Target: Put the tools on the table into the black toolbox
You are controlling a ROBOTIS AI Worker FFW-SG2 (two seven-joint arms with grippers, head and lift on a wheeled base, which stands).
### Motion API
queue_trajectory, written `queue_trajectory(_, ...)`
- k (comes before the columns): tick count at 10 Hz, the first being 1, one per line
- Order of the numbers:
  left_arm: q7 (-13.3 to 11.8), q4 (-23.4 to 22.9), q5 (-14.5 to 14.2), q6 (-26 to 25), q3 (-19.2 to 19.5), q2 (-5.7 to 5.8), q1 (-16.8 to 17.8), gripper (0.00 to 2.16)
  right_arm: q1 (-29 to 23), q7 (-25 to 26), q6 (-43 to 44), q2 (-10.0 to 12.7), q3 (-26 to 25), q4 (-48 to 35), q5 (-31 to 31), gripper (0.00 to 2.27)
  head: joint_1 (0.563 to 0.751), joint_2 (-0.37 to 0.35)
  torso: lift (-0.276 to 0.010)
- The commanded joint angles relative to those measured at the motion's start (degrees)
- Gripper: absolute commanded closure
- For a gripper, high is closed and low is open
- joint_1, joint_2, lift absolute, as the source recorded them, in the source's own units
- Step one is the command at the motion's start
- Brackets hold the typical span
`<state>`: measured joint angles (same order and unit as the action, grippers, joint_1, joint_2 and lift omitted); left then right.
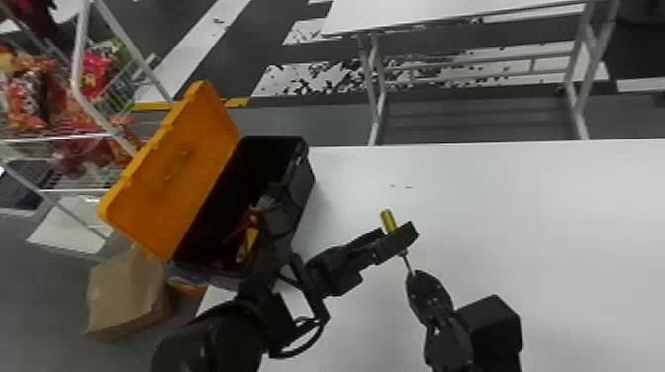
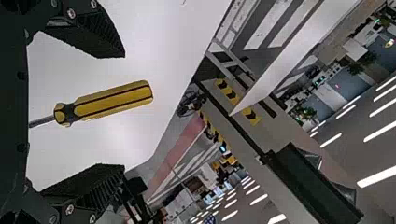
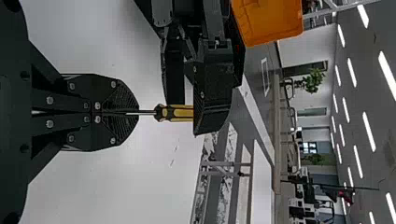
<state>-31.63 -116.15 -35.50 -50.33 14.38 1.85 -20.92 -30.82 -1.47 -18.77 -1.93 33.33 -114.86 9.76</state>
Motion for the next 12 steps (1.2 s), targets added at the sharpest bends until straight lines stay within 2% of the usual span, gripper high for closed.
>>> queue_trajectory(1,-0.01,0.66,-0.01,-0.61,-0.14,0.00,0.53,0.21,0.24,-0.03,0.00,0.00,-0.02,-0.01,0.00,2.24,0.695,0.350,-0.075)
queue_trajectory(3,0.08,1.19,0.08,-0.79,-0.32,0.00,1.06,0.22,0.59,-0.12,-0.35,0.09,-0.02,-0.01,-0.18,2.24,0.695,0.349,-0.075)
queue_trajectory(4,-0.18,1.28,0.26,-0.79,-0.41,0.08,1.23,0.43,0.77,-0.12,-0.35,0.09,-0.02,0.08,-0.44,2.24,0.695,0.347,-0.075)
queue_trajectory(5,-1.50,1.63,0.70,-0.79,-0.32,0.08,1.58,0.77,0.77,-0.12,-0.35,0.09,-0.11,0.08,-0.53,2.24,0.695,0.344,-0.075)
queue_trajectory(6,-2.21,2.07,0.87,-0.79,-0.23,0.00,1.67,1.59,0.77,-0.12,-0.35,0.09,-0.20,0.08,-0.70,2.24,0.695,0.343,-0.075)
queue_trajectory(7,-1.77,1.98,1.05,-0.96,-0.23,0.00,1.76,2.14,0.77,-0.12,-0.18,0.09,-0.20,0.08,-0.79,2.24,0.695,0.339,-0.075)
queue_trajectory(9,-2.29,1.98,1.31,-0.96,-0.14,0.08,1.67,2.14,0.59,-0.12,-0.18,0.09,-0.37,0.08,-0.97,2.24,0.695,0.340,-0.075)
queue_trajectory(10,-2.38,1.80,1.40,-0.96,0.03,0.08,1.58,2.14,0.50,-0.03,0.52,0.09,-0.37,0.08,-1.14,2.07,0.695,0.340,-0.075)
queue_trajectory(11,-2.38,1.72,1.40,-0.96,0.21,0.08,1.58,2.14,0.15,-0.03,2.99,0.09,-0.46,0.08,-2.20,1.44,0.695,0.342,-0.075)
queue_trajectory(12,-2.29,1.72,1.40,-0.96,0.30,0.08,1.58,2.14,-0.02,0.68,2.81,0.09,-0.55,0.08,-2.28,0.66,0.695,0.344,-0.075)
